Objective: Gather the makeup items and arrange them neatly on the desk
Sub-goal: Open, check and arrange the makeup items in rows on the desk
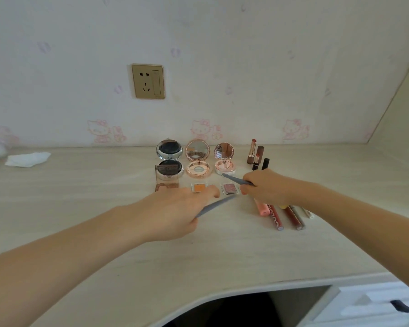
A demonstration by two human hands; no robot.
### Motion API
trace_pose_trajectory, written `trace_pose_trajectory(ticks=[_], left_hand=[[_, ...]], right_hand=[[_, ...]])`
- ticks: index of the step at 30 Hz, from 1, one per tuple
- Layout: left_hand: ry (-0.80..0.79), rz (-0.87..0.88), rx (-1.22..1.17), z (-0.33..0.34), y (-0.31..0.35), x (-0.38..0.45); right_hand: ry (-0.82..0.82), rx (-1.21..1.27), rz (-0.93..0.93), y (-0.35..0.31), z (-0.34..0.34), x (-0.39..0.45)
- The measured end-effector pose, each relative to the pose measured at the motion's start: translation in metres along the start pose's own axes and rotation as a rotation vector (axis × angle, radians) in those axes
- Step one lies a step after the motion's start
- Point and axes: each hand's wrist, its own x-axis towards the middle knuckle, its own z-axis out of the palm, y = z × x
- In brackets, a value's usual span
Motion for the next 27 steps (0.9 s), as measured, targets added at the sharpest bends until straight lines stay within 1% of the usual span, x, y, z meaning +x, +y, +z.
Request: trace_pose_trajectory(ticks=[2, 5, 7, 11, 16, 19, 21, 23, 27], left_hand=[[-0.014, -0.019, -0.07, -0.002, 0.002, -0.001], [-0.067, -0.037, -0.093, -0.004, 0.004, 0.0], [-0.076, -0.061, -0.139, -0.003, 0.005, 0.002], [-0.087, -0.123, -0.294, 0.002, 0.004, 0.005], [-0.111, -0.195, -0.465, 0.01, 0.0, 0.006], [-0.156, -0.23, -0.519, 0.01, 0.0, 0.005], [-0.192, -0.214, -0.502, 0.009, 0.0, 0.004], [-0.202, -0.192, -0.412, 0.008, 0.001, 0.003], [-0.139, -0.137, -0.203, 0.01, 0.003, -0.002]], right_hand=[[0.002, 0.005, 0.0, -0.001, 0.0, 0.001], [0.007, 0.003, -0.009, -0.001, 0.0, 0.001], [0.009, 0.011, -0.01, 0.001, 0.0, 0.002], [0.011, 0.036, -0.005, 0.0, 0.0, 0.001], [0.0, -0.016, -0.01, -0.005, 0.002, 0.0], [0.01, -0.015, -0.014, -0.003, 0.005, 0.005], [0.014, -0.006, -0.026, -0.002, 0.006, 0.007], [0.016, 0.006, -0.034, -0.003, 0.006, 0.008], [0.018, 0.015, -0.038, -0.004, 0.006, 0.007]])
